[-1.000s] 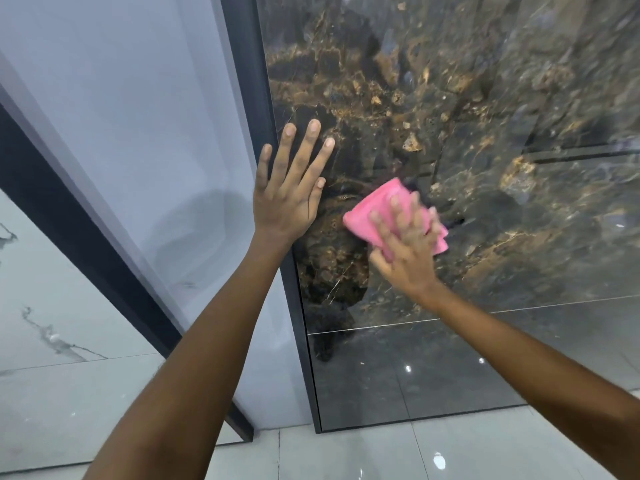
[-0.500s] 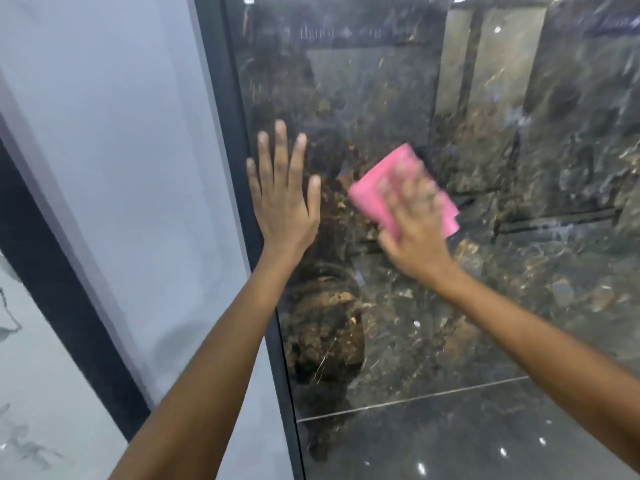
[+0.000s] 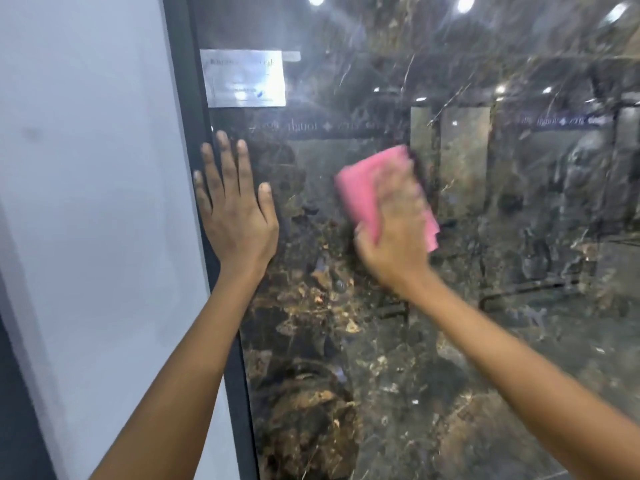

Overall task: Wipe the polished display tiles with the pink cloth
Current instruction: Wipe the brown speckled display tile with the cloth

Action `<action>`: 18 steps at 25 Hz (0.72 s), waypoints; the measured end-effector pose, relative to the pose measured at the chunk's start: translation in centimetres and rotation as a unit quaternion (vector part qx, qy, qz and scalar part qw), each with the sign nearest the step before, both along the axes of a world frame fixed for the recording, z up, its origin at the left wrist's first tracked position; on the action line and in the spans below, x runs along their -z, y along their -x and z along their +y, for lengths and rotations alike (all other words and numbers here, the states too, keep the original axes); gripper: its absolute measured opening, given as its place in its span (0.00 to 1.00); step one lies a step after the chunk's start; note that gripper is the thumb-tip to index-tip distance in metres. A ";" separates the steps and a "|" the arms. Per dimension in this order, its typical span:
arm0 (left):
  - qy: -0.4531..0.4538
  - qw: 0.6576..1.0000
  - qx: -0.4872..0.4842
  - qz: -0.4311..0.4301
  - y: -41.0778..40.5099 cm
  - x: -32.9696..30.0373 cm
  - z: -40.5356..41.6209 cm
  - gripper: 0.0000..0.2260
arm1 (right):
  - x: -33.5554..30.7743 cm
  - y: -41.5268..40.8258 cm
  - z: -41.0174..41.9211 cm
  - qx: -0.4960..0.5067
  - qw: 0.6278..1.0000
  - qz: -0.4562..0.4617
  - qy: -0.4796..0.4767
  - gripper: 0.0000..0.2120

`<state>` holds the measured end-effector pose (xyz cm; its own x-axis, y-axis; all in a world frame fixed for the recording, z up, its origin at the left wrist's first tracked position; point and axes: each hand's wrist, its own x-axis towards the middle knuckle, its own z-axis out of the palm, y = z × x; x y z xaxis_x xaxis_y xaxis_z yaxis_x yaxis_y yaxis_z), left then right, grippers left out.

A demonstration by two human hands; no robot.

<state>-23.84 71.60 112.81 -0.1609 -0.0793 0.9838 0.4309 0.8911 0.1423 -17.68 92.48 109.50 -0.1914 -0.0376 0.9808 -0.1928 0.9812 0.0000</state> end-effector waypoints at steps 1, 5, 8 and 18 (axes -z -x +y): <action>-0.002 1.000 0.001 0.003 0.0 0.1 0.0 0.26 | 2.2 -0.1 -1.2 -0.001 0.983 -0.036 -0.178 0.35; -0.009 1.000 0.008 0.005 0.0 0.2 0.2 0.26 | -5.8 -1.2 5.3 0.057 0.996 0.015 -0.063 0.34; -0.007 1.000 0.005 -0.003 -0.1 0.2 0.2 0.26 | -12.6 -2.1 5.2 0.075 0.921 0.054 0.378 0.33; -0.100 0.990 0.094 0.026 -2.5 -0.7 5.6 0.22 | -17.7 -3.2 13.5 0.063 0.988 0.056 0.127 0.35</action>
<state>-21.31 77.19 113.51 -0.1407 -0.2472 0.9587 0.5980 0.7505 0.2813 -14.46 105.94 127.20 -0.0692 0.2292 0.9709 -0.0826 0.9686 -0.2345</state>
